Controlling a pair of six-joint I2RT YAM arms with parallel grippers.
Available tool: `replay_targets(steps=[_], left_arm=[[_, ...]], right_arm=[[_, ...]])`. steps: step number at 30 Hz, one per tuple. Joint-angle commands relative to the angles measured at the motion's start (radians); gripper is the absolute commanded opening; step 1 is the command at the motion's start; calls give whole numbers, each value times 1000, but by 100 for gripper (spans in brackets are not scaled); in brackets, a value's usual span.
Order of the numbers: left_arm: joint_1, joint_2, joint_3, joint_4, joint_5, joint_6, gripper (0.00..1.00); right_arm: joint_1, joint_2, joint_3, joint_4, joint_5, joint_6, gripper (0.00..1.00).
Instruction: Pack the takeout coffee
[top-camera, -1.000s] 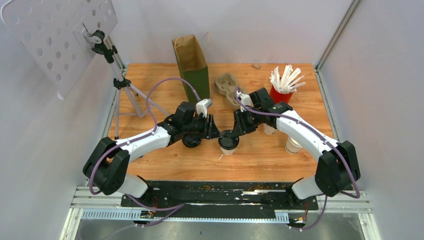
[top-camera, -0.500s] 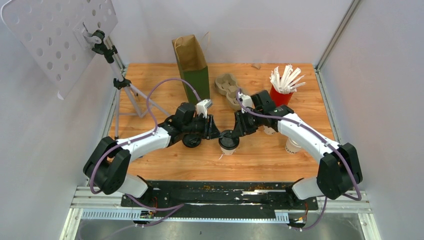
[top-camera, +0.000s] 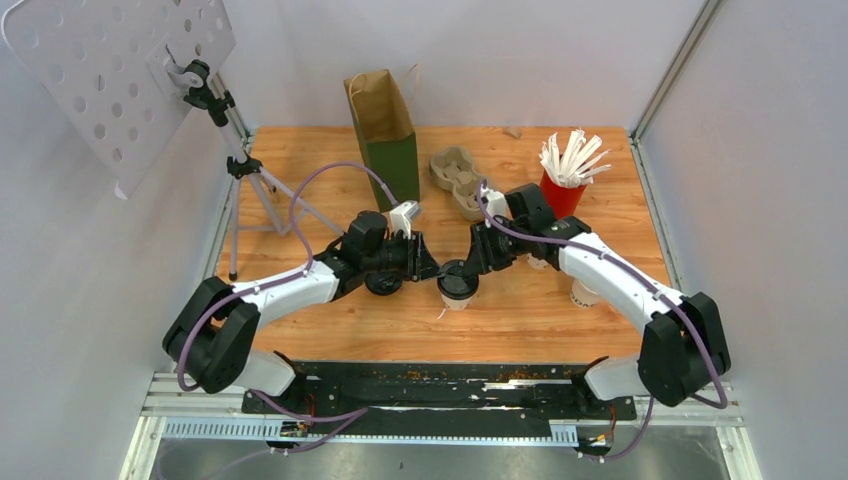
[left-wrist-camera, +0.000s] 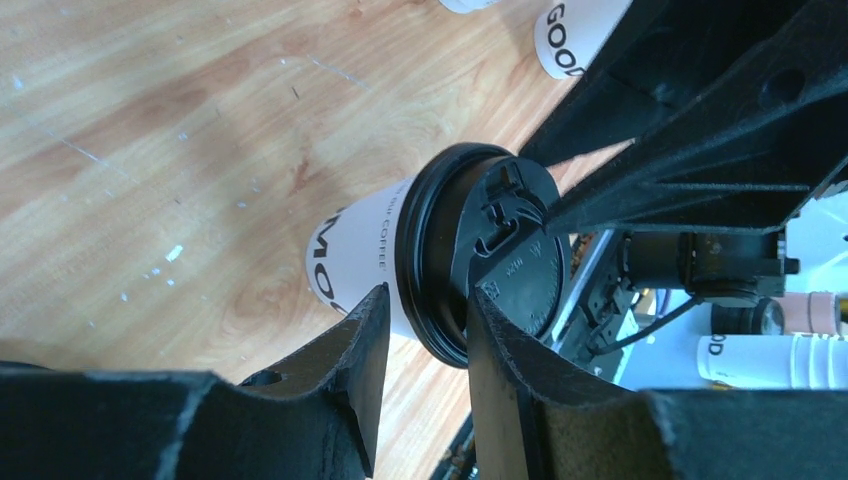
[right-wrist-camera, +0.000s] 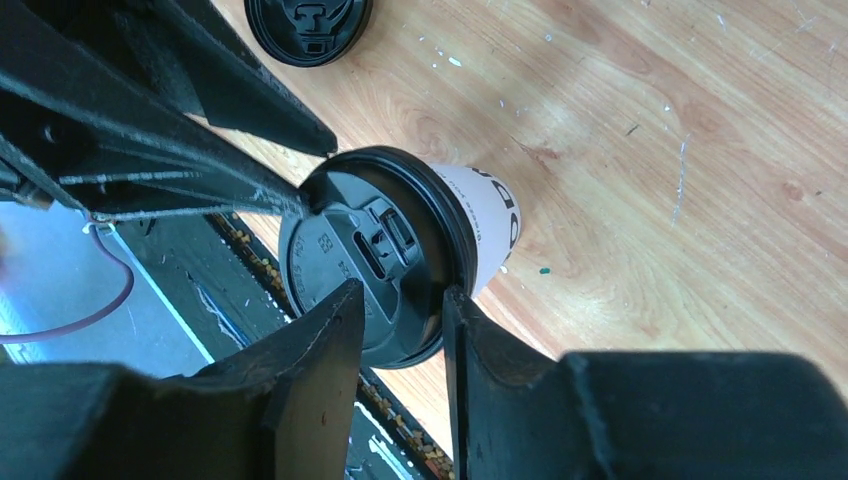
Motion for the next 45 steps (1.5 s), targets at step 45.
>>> replay_targets(steps=[45], left_arm=[[-33,-73,9,-32,1,-133,42]], right_arm=[[7,34,92,-133,3,25,37]])
